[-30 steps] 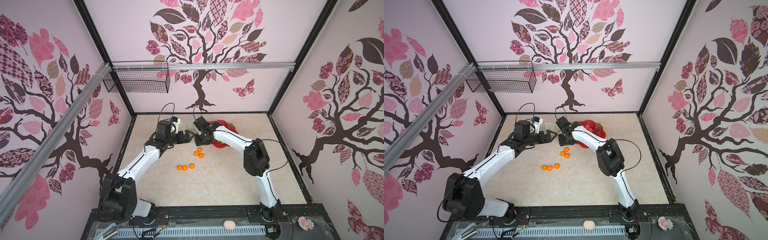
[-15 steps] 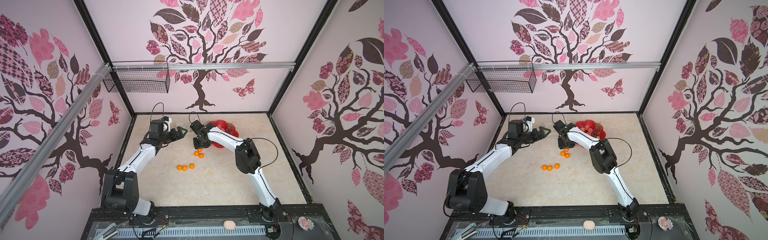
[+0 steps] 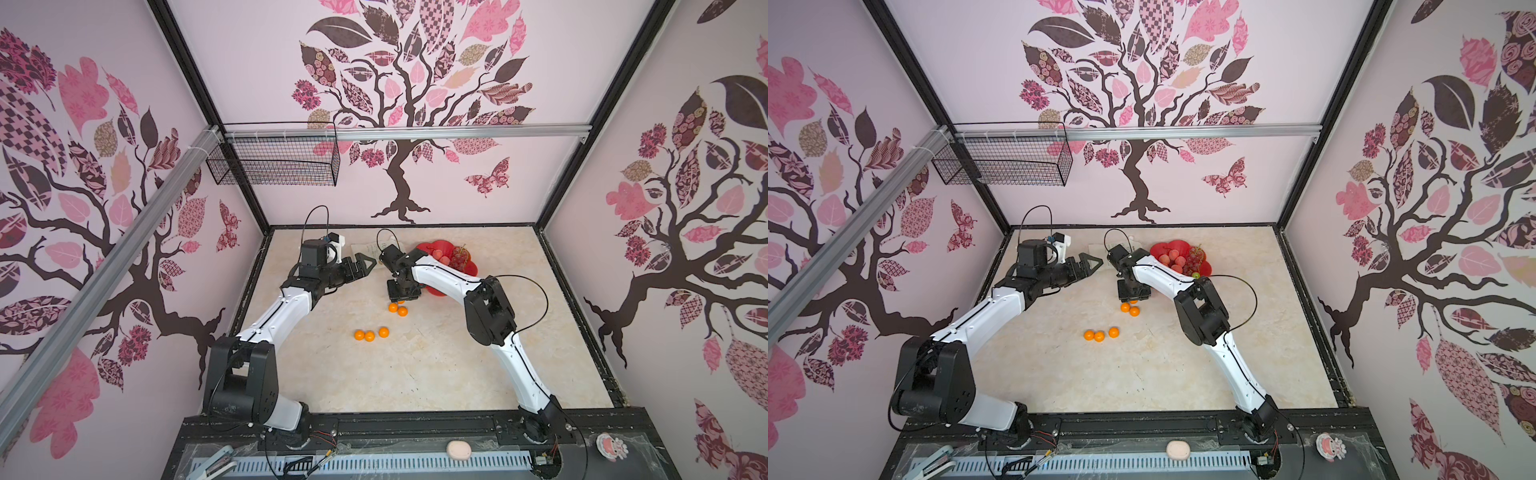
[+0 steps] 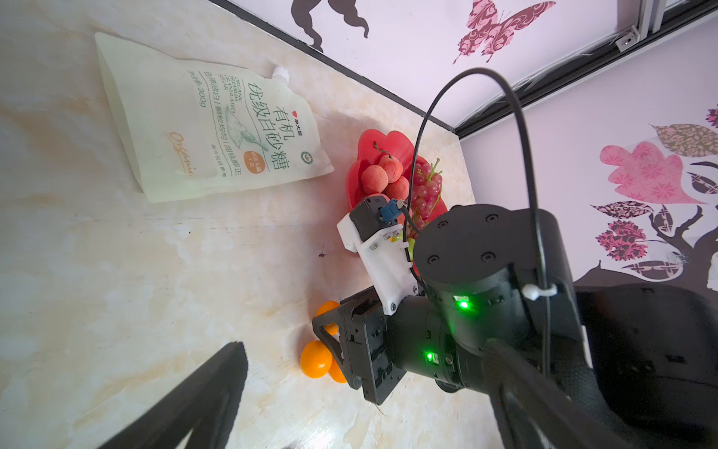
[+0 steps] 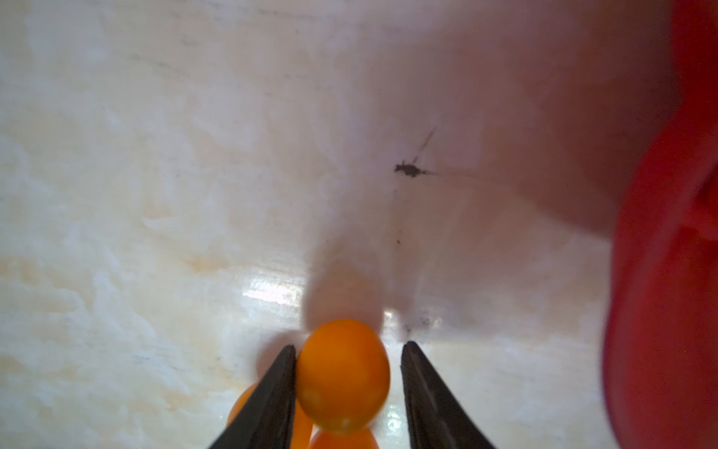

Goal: Place and organize the fake fruits in the fruit bowl
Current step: 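Lower the right gripper and close it on another kumquat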

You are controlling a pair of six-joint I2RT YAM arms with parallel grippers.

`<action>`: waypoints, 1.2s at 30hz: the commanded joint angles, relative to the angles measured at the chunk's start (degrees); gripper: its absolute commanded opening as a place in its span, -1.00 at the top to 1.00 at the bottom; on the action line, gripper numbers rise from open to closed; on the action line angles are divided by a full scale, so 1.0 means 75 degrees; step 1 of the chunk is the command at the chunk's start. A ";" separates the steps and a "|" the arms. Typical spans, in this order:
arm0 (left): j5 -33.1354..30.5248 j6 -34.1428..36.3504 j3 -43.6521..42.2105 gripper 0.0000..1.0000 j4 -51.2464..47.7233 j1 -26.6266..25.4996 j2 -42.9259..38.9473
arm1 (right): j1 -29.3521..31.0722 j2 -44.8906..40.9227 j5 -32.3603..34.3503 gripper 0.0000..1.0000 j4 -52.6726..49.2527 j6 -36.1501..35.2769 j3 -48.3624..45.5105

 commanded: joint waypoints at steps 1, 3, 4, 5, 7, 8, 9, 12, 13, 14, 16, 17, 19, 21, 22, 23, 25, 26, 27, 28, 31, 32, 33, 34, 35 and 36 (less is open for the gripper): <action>0.0063 0.0105 -0.0103 -0.97 0.0074 0.0002 0.0088 | 0.0019 0.0357 0.0070 0.06 -0.0265 -0.0022 0.0338; 0.0062 0.0104 -0.0102 -0.97 0.0082 0.0002 0.0089 | 0.0011 0.0357 0.0052 0.08 -0.0266 -0.0028 0.0346; 0.0062 0.0114 -0.0104 -0.97 0.0088 0.0006 0.0096 | 0.0016 0.0360 0.0036 0.09 -0.0265 -0.0035 0.0349; 0.0062 0.0115 -0.0099 -0.97 0.0082 -0.0001 0.0111 | 0.0016 0.0360 0.0024 0.10 -0.0266 -0.0037 0.0350; 0.0080 0.0118 -0.0085 -0.97 0.0053 0.0000 0.0143 | 0.0014 0.0362 0.0015 0.14 -0.0265 -0.0048 0.0351; 0.0086 0.0112 -0.0073 -0.97 0.0055 0.0003 0.0142 | 0.0015 0.0358 0.0022 0.15 -0.0265 -0.0041 0.0350; 0.0097 0.0119 -0.0075 -0.97 0.0059 0.0001 0.0156 | 0.0015 0.0354 0.0026 0.17 -0.0273 -0.0049 0.0356; 0.0109 0.0118 -0.0067 -0.97 0.0060 0.0003 0.0181 | 0.0013 0.0340 0.0073 0.21 -0.0262 -0.0072 0.0362; 0.0112 0.0119 -0.0069 -0.97 0.0050 0.0002 0.0182 | 0.0009 0.0331 0.0056 0.22 -0.0265 -0.0075 0.0373; 0.0121 0.0113 -0.0069 -0.97 0.0058 0.0006 0.0182 | 0.0008 0.0313 0.0050 0.24 -0.0267 -0.0077 0.0363; 0.0127 0.0113 -0.0068 -0.97 0.0065 0.0006 0.0196 | 0.0018 0.0249 -0.0019 0.24 -0.0266 -0.0074 0.0361; 0.0141 0.0107 -0.0057 -0.97 0.0068 0.0000 0.0217 | 0.0017 0.0210 -0.0054 0.24 -0.0276 -0.0088 0.0363; 0.0222 0.0085 -0.0024 -0.97 0.0072 0.0006 0.0283 | 0.0002 0.0081 -0.0070 0.25 -0.0338 -0.0125 0.0375; 0.0307 0.0055 -0.0010 -0.97 0.0103 0.0006 0.0336 | -0.0014 -0.0101 -0.0029 0.25 -0.0383 -0.0153 0.0373; 0.0340 0.0061 0.0010 -0.97 0.0126 0.0005 0.0365 | -0.0016 -0.0221 -0.0024 0.25 -0.0405 -0.0175 0.0337; 0.0364 0.0049 0.0005 -0.97 0.0137 0.0003 0.0379 | -0.0048 -0.0344 -0.0031 0.25 -0.0406 -0.0186 0.0290; 0.0408 0.0060 0.0024 -0.97 0.0170 -0.0003 0.0397 | -0.0132 -0.0656 -0.0105 0.25 -0.0365 -0.0184 0.0130; 0.0468 0.0071 0.0034 -0.97 0.0173 -0.0007 0.0413 | -0.0168 -0.0808 -0.0134 0.25 -0.0332 -0.0184 0.0048; 0.0564 0.0092 0.0062 -0.97 0.0187 -0.0029 0.0439 | -0.0223 -0.0986 -0.0205 0.25 -0.0289 -0.0172 -0.0069; 0.0649 0.0119 0.0101 -0.97 0.0179 -0.0081 0.0462 | -0.0284 -0.1176 -0.0321 0.25 -0.0251 -0.0152 -0.0194; 0.0707 0.0259 0.0204 -0.97 0.0092 -0.0372 0.0550 | -0.0501 -0.1764 -0.0750 0.26 0.0075 -0.0055 -0.0784; 0.0691 0.0322 0.0242 -0.97 0.0023 -0.0505 0.0572 | -0.0578 -0.1930 -0.0868 0.26 0.0183 -0.0018 -0.0974; 0.0646 0.0405 0.0313 -0.96 -0.0077 -0.0644 0.0599 | -0.0668 -0.2123 -0.0972 0.27 0.0294 0.0025 -0.1187; 0.0604 0.0474 0.0378 -0.97 -0.0161 -0.0791 0.0646 | -0.0761 -0.2299 -0.1026 0.27 0.0379 0.0063 -0.1368; 0.0580 0.0532 0.0419 -0.97 -0.0204 -0.0920 0.0679 | -0.0827 -0.2436 -0.1052 0.27 0.0438 0.0079 -0.1533; 0.0548 0.0567 0.0465 -0.96 -0.0217 -0.1063 0.0721 | -0.0909 -0.2571 -0.1038 0.27 0.0490 0.0080 -0.1690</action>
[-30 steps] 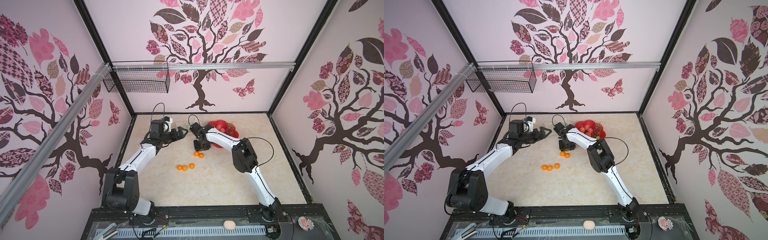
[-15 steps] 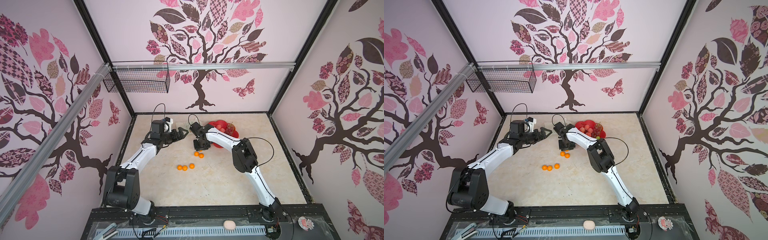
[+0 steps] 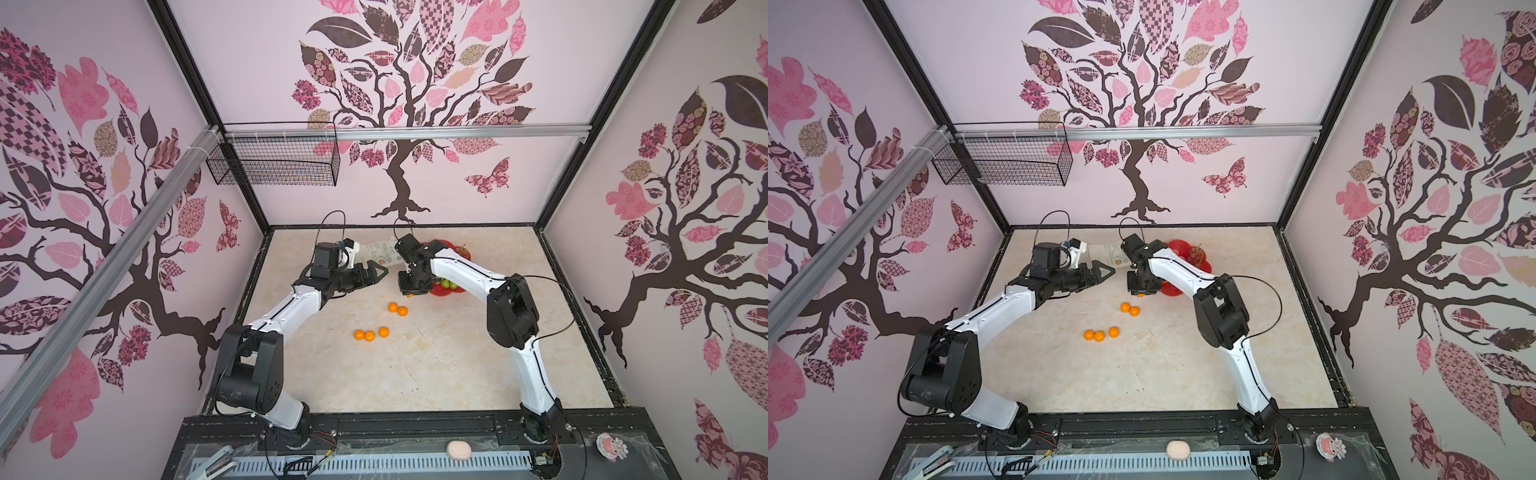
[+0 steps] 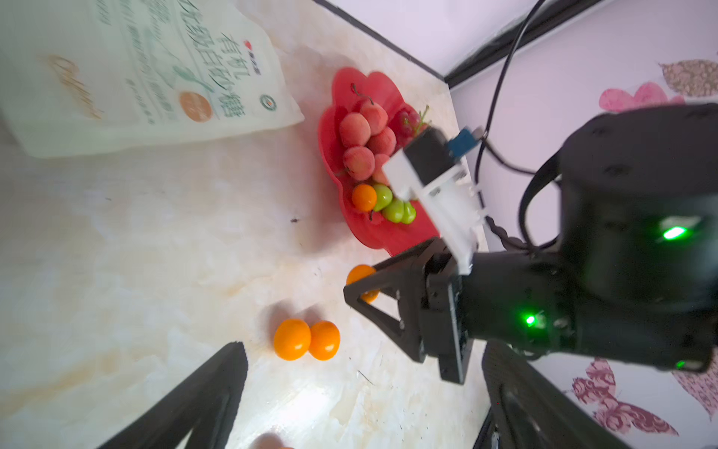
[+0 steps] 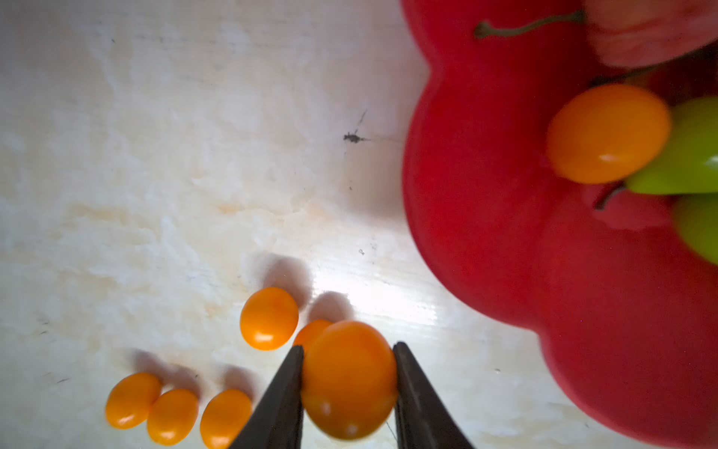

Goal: Place and organize the fake fruits in the fruit bowl
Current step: 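Lower the right gripper and close it on another kumquat, then lift the kumquat and carry it over the red bowl with the right gripper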

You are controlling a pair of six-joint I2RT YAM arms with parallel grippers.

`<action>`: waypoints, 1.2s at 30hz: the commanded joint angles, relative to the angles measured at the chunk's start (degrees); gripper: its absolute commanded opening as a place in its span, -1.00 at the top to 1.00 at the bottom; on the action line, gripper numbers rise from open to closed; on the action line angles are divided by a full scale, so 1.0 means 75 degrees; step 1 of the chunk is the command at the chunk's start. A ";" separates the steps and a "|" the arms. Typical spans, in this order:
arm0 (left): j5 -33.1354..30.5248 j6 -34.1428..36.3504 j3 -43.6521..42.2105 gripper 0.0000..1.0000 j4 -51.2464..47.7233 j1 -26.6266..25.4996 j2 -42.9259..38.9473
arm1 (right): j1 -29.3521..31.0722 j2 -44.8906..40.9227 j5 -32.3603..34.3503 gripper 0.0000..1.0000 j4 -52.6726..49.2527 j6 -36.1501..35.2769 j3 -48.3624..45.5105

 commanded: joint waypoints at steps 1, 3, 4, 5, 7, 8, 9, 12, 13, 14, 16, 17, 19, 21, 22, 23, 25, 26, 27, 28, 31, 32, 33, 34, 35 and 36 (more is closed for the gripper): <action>-0.0022 0.0323 0.0420 -0.96 -0.0114 -0.0451 0.0168 | -0.0275 -0.0867 -0.0201 0.27 0.0210 0.0080 -0.0380; -0.0236 0.0323 0.0487 -0.97 -0.0130 -0.0718 0.0209 | -0.0424 -0.1045 -0.0101 0.27 0.0245 0.0031 -0.0646; -0.0358 0.0306 0.0499 -0.97 -0.0108 -0.0858 0.0201 | -0.0502 -0.1124 -0.0027 0.27 0.0268 -0.0001 -0.0781; -0.0503 0.0302 0.0493 -0.97 -0.0082 -0.0963 0.0183 | -0.0584 -0.1176 0.0002 0.27 0.0295 -0.0023 -0.0885; -0.0884 0.0275 0.0481 -0.97 -0.0080 -0.1198 0.0151 | -0.0768 -0.1260 -0.0026 0.27 0.0350 -0.0049 -0.1118; -0.0951 0.0274 0.0467 -0.97 -0.0066 -0.1263 0.0131 | -0.0843 -0.1290 -0.0066 0.27 0.0395 -0.0052 -0.1212; -0.0987 0.0276 0.0466 -0.97 -0.0071 -0.1341 0.0130 | -0.0929 -0.1318 -0.0119 0.27 0.0449 -0.0048 -0.1281; -0.1182 0.0369 0.0457 -0.97 -0.0075 -0.1592 0.0126 | -0.1116 -0.1280 -0.0223 0.27 0.0602 -0.0037 -0.1410; -0.1274 0.0440 0.0451 -0.97 -0.0099 -0.1683 0.0124 | -0.1168 -0.1219 -0.0253 0.27 0.0615 -0.0037 -0.1371; -0.1364 0.0493 0.0451 -0.97 -0.0118 -0.1757 0.0121 | -0.1203 -0.1174 -0.0271 0.27 0.0621 -0.0047 -0.1342; -0.1451 0.0584 0.0461 -0.97 -0.0189 -0.1872 0.0159 | -0.1264 -0.1016 -0.0287 0.27 0.0617 -0.0052 -0.1232; -0.1453 0.0604 0.0490 -0.97 -0.0236 -0.1897 0.0171 | -0.1289 -0.0960 -0.0287 0.27 0.0634 -0.0066 -0.1189; -0.1420 0.0625 0.0543 -0.97 -0.0310 -0.1922 0.0238 | -0.1330 -0.0811 -0.0292 0.27 0.0647 -0.0067 -0.1077; -0.1401 0.0640 0.0579 -0.97 -0.0358 -0.1946 0.0271 | -0.1385 -0.0640 -0.0296 0.27 0.0631 -0.0078 -0.0943; -0.1385 0.0651 0.0589 -0.97 -0.0376 -0.1943 0.0293 | -0.1414 -0.0544 -0.0294 0.27 0.0610 -0.0096 -0.0868; -0.1382 0.0663 0.0597 -0.97 -0.0386 -0.1953 0.0296 | -0.1440 -0.0469 -0.0286 0.27 0.0597 -0.0096 -0.0812; -0.1392 0.0730 0.0582 -0.97 -0.0397 -0.1978 0.0316 | -0.1494 -0.0330 -0.0306 0.27 0.0566 -0.0122 -0.0704; -0.1394 0.0739 0.0594 -0.96 -0.0401 -0.1984 0.0336 | -0.1512 -0.0276 -0.0314 0.27 0.0556 -0.0128 -0.0663; -0.1394 0.0750 0.0602 -0.97 -0.0433 -0.1996 0.0362 | -0.1541 -0.0224 -0.0313 0.27 0.0546 -0.0148 -0.0621; -0.1386 0.0751 0.0617 -0.97 -0.0445 -0.2012 0.0385 | -0.1535 -0.0173 -0.0326 0.27 0.0542 -0.0142 -0.0578; -0.1400 0.0745 0.0627 -0.97 -0.0446 -0.2043 0.0422 | -0.1547 -0.0010 -0.0395 0.26 0.0475 -0.0168 -0.0480; -0.1425 0.0746 0.0625 -0.97 -0.0438 -0.2044 0.0416 | -0.1547 0.0032 -0.0403 0.26 0.0464 -0.0173 -0.0470; -0.1446 0.0778 0.0619 -0.97 -0.0444 -0.2056 0.0411 | -0.1547 0.0061 -0.0405 0.25 0.0475 -0.0178 -0.0467; -0.1485 0.0786 0.0605 -0.97 -0.0436 -0.2067 0.0417 | -0.1547 0.0103 -0.0413 0.25 0.0483 -0.0181 -0.0481; -0.1498 0.0791 0.0609 -0.97 -0.0439 -0.2076 0.0406 | -0.1547 0.0129 -0.0425 0.25 0.0474 -0.0185 -0.0493; -0.1514 0.0804 0.0602 -0.97 -0.0443 -0.2066 0.0403 | -0.1547 0.0168 -0.0446 0.25 0.0479 -0.0178 -0.0512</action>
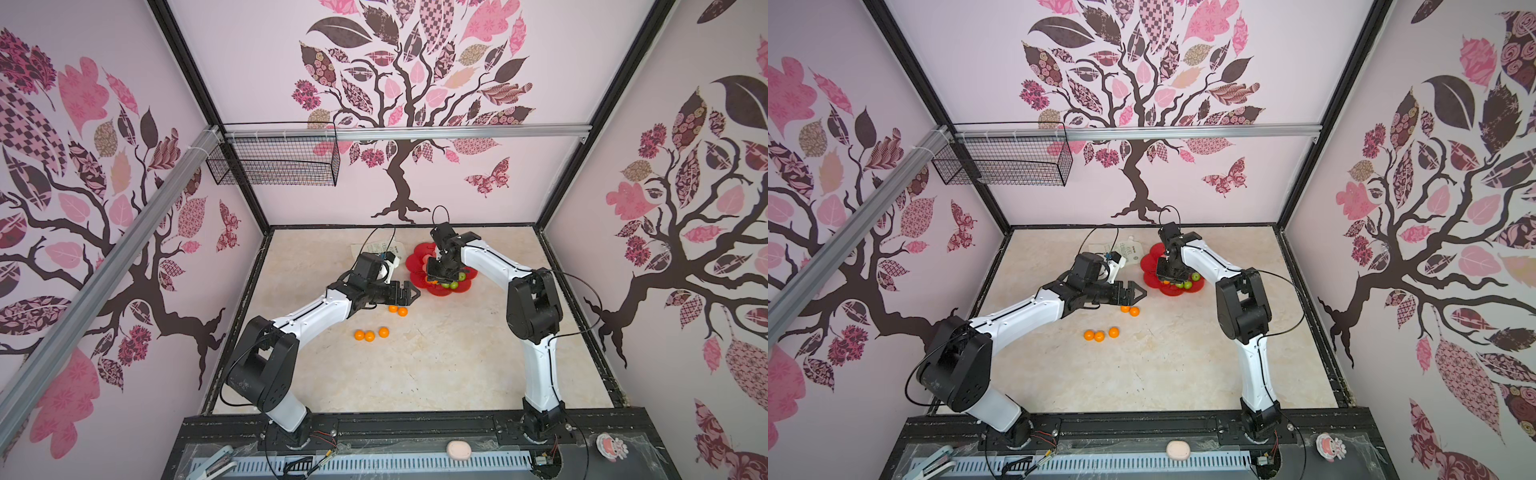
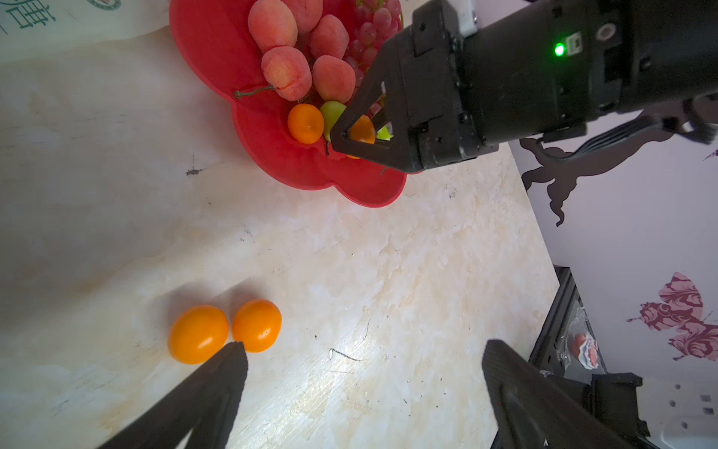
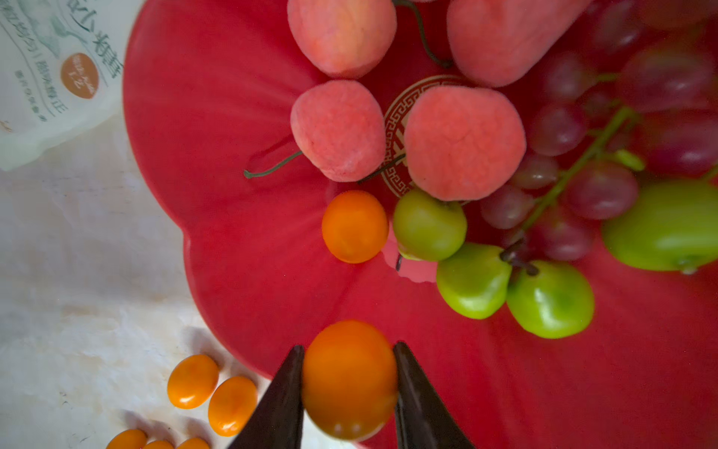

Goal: Place and organize the fake fruits in the fruit bowl
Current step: 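Lift the kumquat and carry it over the red bowl with the right gripper, then lower the kumquat into the bowl and open the right gripper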

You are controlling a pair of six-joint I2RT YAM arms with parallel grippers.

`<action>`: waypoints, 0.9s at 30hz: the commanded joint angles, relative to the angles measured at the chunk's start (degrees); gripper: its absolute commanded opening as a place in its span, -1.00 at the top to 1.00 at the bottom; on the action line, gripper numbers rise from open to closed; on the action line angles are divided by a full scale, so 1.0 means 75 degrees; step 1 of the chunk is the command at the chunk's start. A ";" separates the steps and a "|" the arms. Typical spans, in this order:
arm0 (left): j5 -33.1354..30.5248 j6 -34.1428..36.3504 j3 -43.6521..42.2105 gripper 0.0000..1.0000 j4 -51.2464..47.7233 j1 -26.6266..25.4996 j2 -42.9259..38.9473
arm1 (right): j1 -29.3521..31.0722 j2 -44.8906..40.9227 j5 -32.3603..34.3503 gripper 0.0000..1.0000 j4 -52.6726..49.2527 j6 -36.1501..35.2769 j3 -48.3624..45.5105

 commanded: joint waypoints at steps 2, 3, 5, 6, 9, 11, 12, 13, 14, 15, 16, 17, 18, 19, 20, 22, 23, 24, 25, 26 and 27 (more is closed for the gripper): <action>-0.0115 0.0189 0.0339 -0.97 -0.0052 -0.0038 0.0047 | -0.0034 0.0365 -0.0110 0.24 -0.0189 -0.0114 0.0198; -0.0115 0.0186 0.0332 -0.97 -0.0061 -0.0041 0.0047 | -0.0034 0.0401 -0.0122 0.24 -0.0193 -0.0117 0.0204; -0.0111 0.0178 0.0353 -0.97 -0.0086 -0.0050 0.0075 | -0.0034 0.0458 -0.0143 0.22 -0.0193 -0.0117 0.0191; -0.0094 0.0177 0.0365 -0.97 -0.0087 -0.0042 0.0088 | -0.0034 0.0496 -0.0141 0.22 -0.0200 -0.0115 0.0201; -0.0036 0.0176 0.0407 -0.97 -0.0145 -0.0047 0.0125 | -0.0034 0.0537 -0.0166 0.21 -0.0213 -0.0123 0.0197; -0.0001 0.0169 0.0417 -0.97 -0.0158 -0.0042 0.0129 | -0.0034 0.0534 -0.0181 0.20 -0.0202 -0.0114 0.0206; 0.0002 0.0172 0.0412 -0.97 -0.0169 -0.0046 0.0136 | -0.0036 0.0535 -0.0196 0.20 -0.0206 -0.0120 0.0209; -0.0007 0.0174 0.0420 -0.97 -0.0170 -0.0048 0.0134 | -0.0034 0.0543 -0.0191 0.19 -0.0206 -0.0117 0.0221; -0.0004 0.0187 0.0422 -0.97 -0.0170 -0.0049 0.0135 | -0.0036 0.0541 -0.0180 0.18 -0.0221 -0.0136 0.0237; -0.0010 0.0205 0.0444 -0.97 -0.0194 -0.0043 0.0136 | -0.0034 0.0534 -0.0171 0.17 -0.0223 -0.0127 0.0248; -0.0010 0.0202 0.0441 -0.97 -0.0214 -0.0045 0.0137 | -0.0034 0.0525 -0.0156 0.14 -0.0234 -0.0132 0.0268; -0.0010 0.0212 0.0447 -0.97 -0.0223 -0.0047 0.0137 | -0.0034 0.0523 -0.0152 0.13 -0.0244 -0.0132 0.0276; -0.0010 0.0221 0.0464 -0.97 -0.0249 -0.0042 0.0136 | -0.0034 0.0520 -0.0132 0.12 -0.0269 -0.0140 0.0303; -0.0016 0.0262 0.0486 -0.97 -0.0292 -0.0048 0.0142 | -0.0040 0.0507 -0.0116 0.11 -0.0294 -0.0145 0.0330; 0.0027 0.0323 0.0514 -0.97 -0.0338 -0.0043 0.0156 | -0.0034 0.0508 -0.0090 0.10 -0.0323 -0.0160 0.0369; 0.0192 0.0543 0.0688 -0.97 -0.0636 -0.0049 0.0212 | -0.0034 0.0488 0.0052 0.09 -0.0490 -0.0197 0.0497; 0.0225 0.0657 0.0798 -0.97 -0.0838 -0.0046 0.0248 | -0.0034 0.0450 0.0124 0.09 -0.0519 -0.0223 0.0543; 0.0262 0.0770 0.0906 -0.97 -0.1033 -0.0041 0.0275 | -0.0035 0.0402 0.0205 0.09 -0.0549 -0.0237 0.0575; 0.0320 0.0851 0.0982 -0.97 -0.1149 -0.0042 0.0275 | -0.0034 0.0336 0.0277 0.09 -0.0564 -0.0252 0.0590; 0.0355 0.0924 0.1013 -0.97 -0.1216 -0.0029 0.0272 | -0.0034 0.0267 0.0301 0.09 -0.0537 -0.0301 0.0583; 0.0366 0.0953 0.1020 -0.97 -0.1257 -0.0005 0.0231 | -0.0034 0.0169 0.0284 0.08 -0.0467 -0.0390 0.0541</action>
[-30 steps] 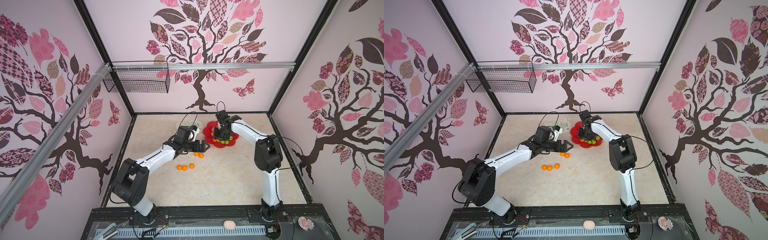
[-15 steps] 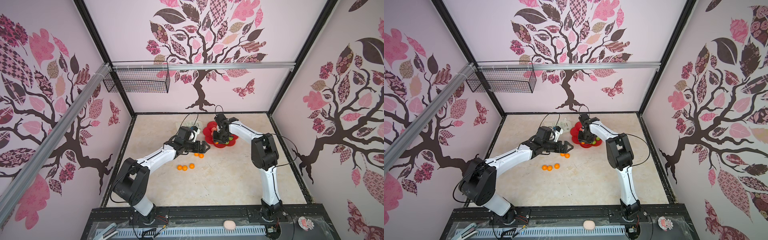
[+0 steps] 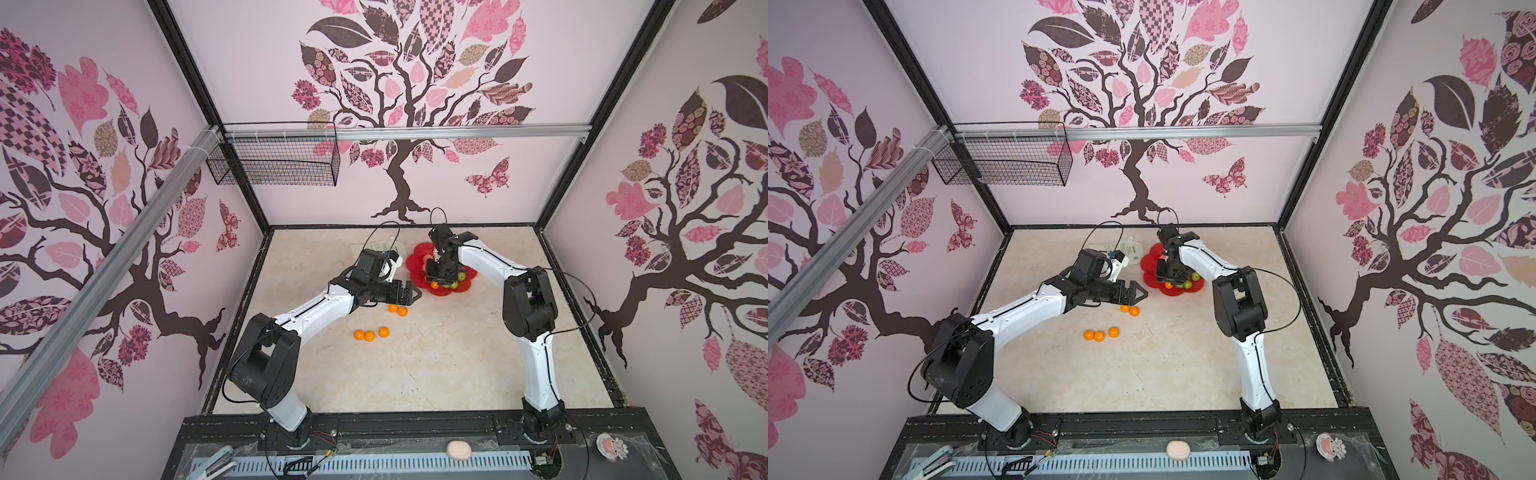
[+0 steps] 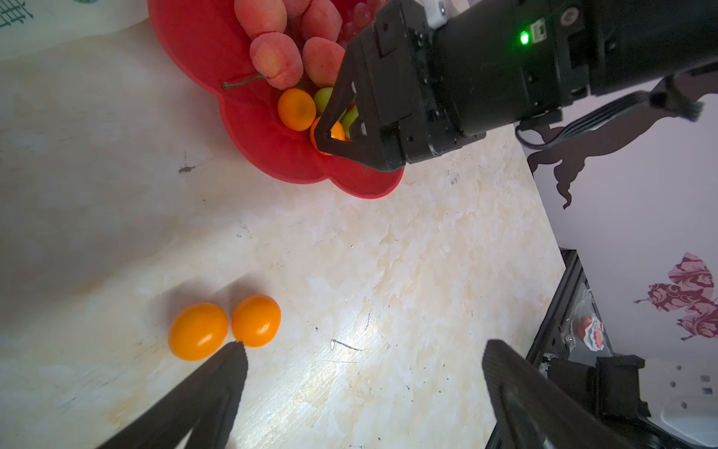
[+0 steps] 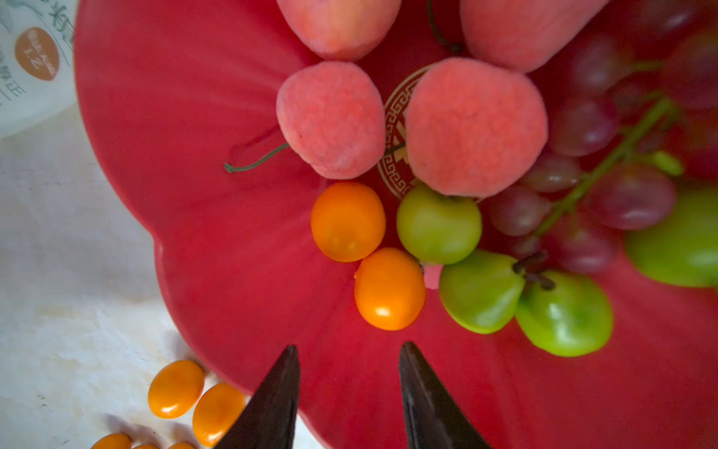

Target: Place and organize the fake fruits in the fruit bowl

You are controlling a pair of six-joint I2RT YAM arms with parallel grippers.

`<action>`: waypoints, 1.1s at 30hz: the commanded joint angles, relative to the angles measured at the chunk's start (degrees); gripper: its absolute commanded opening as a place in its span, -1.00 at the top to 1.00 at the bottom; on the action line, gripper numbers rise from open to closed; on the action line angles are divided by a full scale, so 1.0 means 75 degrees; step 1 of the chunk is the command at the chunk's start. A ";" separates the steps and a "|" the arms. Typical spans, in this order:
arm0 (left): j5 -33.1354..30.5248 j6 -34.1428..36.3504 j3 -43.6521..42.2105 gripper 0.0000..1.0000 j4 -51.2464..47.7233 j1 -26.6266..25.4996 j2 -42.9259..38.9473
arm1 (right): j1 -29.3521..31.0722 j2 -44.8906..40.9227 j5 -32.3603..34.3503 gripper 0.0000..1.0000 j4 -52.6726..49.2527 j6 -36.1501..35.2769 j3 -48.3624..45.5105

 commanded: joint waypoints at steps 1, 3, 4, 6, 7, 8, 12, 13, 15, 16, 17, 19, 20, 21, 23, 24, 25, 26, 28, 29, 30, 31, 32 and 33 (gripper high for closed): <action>0.0213 0.0417 0.0353 -0.97 -0.0381 0.0049 -0.0017 | -0.0039 -0.0190 0.0142 0.08 -0.0089 -0.0301 0.0133; 0.0283 0.0392 0.0267 -0.97 -0.0286 0.0152 -0.0146 | -0.0034 -0.0394 0.0063 0.06 0.0119 -0.0412 -0.0069; 0.0310 0.0338 0.0203 -0.97 -0.0185 0.0227 -0.0222 | -0.0028 -0.0520 0.0015 0.06 0.0242 -0.0440 -0.0197; 0.0394 0.0129 0.0020 -0.97 0.0111 0.0444 -0.0368 | -0.0014 -0.0797 -0.0076 0.06 0.0528 -0.0464 -0.0511; 0.0480 0.0001 -0.0078 -0.97 0.0285 0.0565 -0.0434 | -0.0001 -0.0932 -0.0091 0.06 0.0675 -0.0466 -0.0671; 0.0553 -0.0151 -0.0190 -0.97 0.0486 0.0718 -0.0497 | 0.0032 -0.1062 -0.0106 0.06 0.0815 -0.0489 -0.0812; 0.0647 -0.0461 -0.0419 -0.97 0.0845 0.1117 -0.0648 | 0.0304 -0.1430 0.0081 0.06 0.1019 -0.0890 -0.1033; 0.0641 -0.0480 -0.0427 -0.97 0.0816 0.1142 -0.0669 | 0.0402 -0.1477 0.0173 0.06 0.1019 -0.1022 -0.1034; 0.0677 -0.0503 -0.0464 -0.97 0.0799 0.1188 -0.0742 | 0.0631 -0.1510 0.0332 0.06 0.0997 -0.1345 -0.0982; 0.0668 -0.0528 -0.0506 -0.97 0.0821 0.1200 -0.0794 | 0.0723 -0.1498 0.0382 0.06 0.0975 -0.1448 -0.0950; 0.0674 -0.0562 -0.0559 -0.97 0.0865 0.1212 -0.0851 | 0.0837 -0.1479 0.0418 0.06 0.0950 -0.1524 -0.0920; 0.0671 -0.0648 -0.0720 -0.97 0.1040 0.1292 -0.0975 | 0.1047 -0.1389 0.0406 0.06 0.0881 -0.1611 -0.0819; 0.0671 -0.0710 -0.0798 -0.97 0.1109 0.1349 -0.1035 | 0.1131 -0.1341 0.0380 0.06 0.0850 -0.1650 -0.0771; 0.0688 -0.0781 -0.0870 -0.96 0.1189 0.1430 -0.1094 | 0.1242 -0.1276 0.0383 0.06 0.0813 -0.1665 -0.0728; 0.0740 -0.0903 -0.0985 -0.97 0.1307 0.1623 -0.1182 | 0.1445 -0.1170 0.0401 0.06 0.0743 -0.1696 -0.0639; 0.0759 -0.0983 -0.1026 -0.97 0.1328 0.1749 -0.1204 | 0.1553 -0.1099 0.0448 0.07 0.0679 -0.1729 -0.0596; 0.0792 -0.1049 -0.1069 -0.97 0.1357 0.1870 -0.1215 | 0.1650 -0.1030 0.0516 0.06 0.0595 -0.1735 -0.0519; 0.0841 -0.1092 -0.1079 -0.97 0.1361 0.1977 -0.1228 | 0.1724 -0.0968 0.0548 0.06 0.0494 -0.1733 -0.0451; 0.0969 -0.1177 -0.1072 -0.97 0.1290 0.2191 -0.1232 | 0.1842 -0.0821 0.0496 0.06 0.0314 -0.1725 -0.0372; 0.1008 -0.1188 -0.1065 -0.97 0.1283 0.2236 -0.1250 | 0.1882 -0.0776 0.0450 0.06 0.0282 -0.1725 -0.0387; 0.1032 -0.1146 -0.1039 -0.97 0.1234 0.2253 -0.1271 | 0.1931 -0.0743 0.0411 0.06 0.0276 -0.1732 -0.0431; 0.1034 -0.1076 -0.0993 -0.97 0.1074 0.2259 -0.1280 | 0.1977 -0.0706 0.0410 0.06 0.0268 -0.1734 -0.0445; 0.1049 -0.1053 -0.0975 -0.97 0.0965 0.2267 -0.1298 | 0.2014 -0.0663 0.0408 0.06 0.0238 -0.1742 -0.0444; 0.1111 -0.1045 -0.0991 -0.97 0.0892 0.2276 -0.1306 | 0.2049 -0.0609 0.0361 0.06 0.0210 -0.1754 -0.0432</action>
